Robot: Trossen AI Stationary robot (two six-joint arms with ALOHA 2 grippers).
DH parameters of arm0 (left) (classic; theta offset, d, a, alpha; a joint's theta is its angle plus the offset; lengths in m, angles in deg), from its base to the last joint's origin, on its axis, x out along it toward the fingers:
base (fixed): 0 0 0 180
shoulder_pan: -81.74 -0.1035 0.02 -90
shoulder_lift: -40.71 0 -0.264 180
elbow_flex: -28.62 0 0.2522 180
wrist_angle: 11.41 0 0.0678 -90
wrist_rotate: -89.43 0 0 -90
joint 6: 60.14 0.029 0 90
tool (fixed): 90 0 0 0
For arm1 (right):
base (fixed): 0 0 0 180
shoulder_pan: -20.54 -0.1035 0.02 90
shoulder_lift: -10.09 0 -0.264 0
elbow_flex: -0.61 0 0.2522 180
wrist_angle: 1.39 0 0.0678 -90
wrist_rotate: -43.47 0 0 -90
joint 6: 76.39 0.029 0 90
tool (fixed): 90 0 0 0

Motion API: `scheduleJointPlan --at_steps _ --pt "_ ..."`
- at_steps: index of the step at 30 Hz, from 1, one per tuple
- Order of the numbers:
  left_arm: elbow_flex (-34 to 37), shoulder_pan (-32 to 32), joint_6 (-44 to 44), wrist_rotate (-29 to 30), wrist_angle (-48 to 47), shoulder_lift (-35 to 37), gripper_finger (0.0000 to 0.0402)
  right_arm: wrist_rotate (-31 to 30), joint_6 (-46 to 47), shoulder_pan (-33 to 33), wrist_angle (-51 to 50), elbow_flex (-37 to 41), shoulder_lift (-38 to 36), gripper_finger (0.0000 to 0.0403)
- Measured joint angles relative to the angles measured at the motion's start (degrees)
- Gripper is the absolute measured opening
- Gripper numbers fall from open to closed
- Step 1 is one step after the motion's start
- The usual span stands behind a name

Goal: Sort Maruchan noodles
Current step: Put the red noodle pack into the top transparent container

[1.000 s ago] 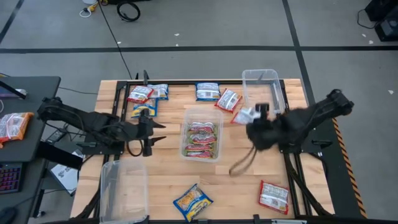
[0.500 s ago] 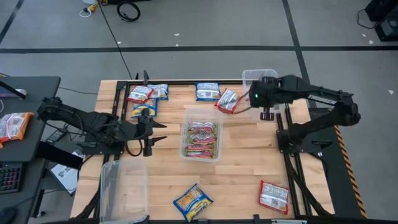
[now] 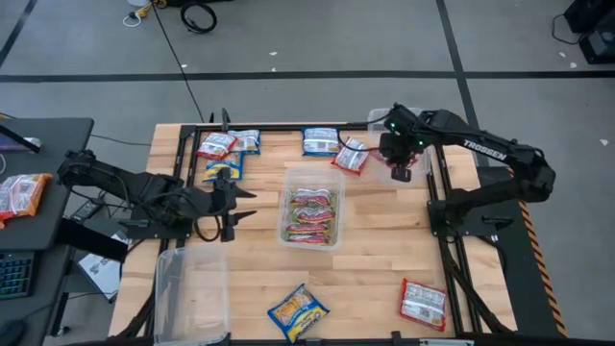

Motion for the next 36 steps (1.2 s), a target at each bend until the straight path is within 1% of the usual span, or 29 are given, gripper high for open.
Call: scheduleJointPlan --at_steps 3,6,11,13,18,23,26,29,32,34,36 --pt "0.0 0.0 -0.35 -0.01 -0.99 0.0 0.0197 8.36 -0.02 0.83 5.55 1.73 0.0 0.0008" --pt "0.0 0.0 -0.4 -0.02 -1.23 0.0 0.0197 14.41 -0.3 1.3 9.95 3.18 0.0 0.0008" --pt "0.0 0.02 -0.43 -0.6 -2.27 0.0 0.0197 21.06 -1.81 2.25 11.7 5.09 -0.02 0.0008" --pt "0.02 0.02 -0.47 -0.63 -2.75 0.0 0.0197 22.22 -2.04 2.79 12.53 6.44 -0.15 0.0008" --pt "0.02 0.02 -0.47 -0.63 -2.76 0.0 0.0197 24.05 -0.74 3.84 17.36 11.53 -0.15 0.0008" --pt "0.02 0.02 -0.51 -0.63 -2.84 0.0 0.0197 23.22 7.79 3.87 28.1 18.42 -1.4 0.0008" --pt "0.02 0.02 -0.51 -0.66 -2.84 0.0 0.0197 22.49 13.26 3.87 36.1 23.6 -4.52 0.0008" --pt "0.02 0.02 -0.49 -0.66 -2.84 0.0 0.0197 22.25 17.81 3.87 44.18 29.45 -9.3 0.0008" --pt "0.02 0.02 -0.51 -0.66 -2.82 0.0 0.0197 20.59 22.74 3.87 51.56 35.05 -14.43 0.0008" --pt "0.02 0.02 -0.5 -0.66 -2.77 0.0 0.0197 19.23 25.73 3.87 54.28 38.09 -17.11 0.0008" --pt "0.02 0.02 -0.51 -0.66 -2.24 0.0 0.0197 17.37 27.93 3.84 53.98 39.7 -18.71 0.0008"
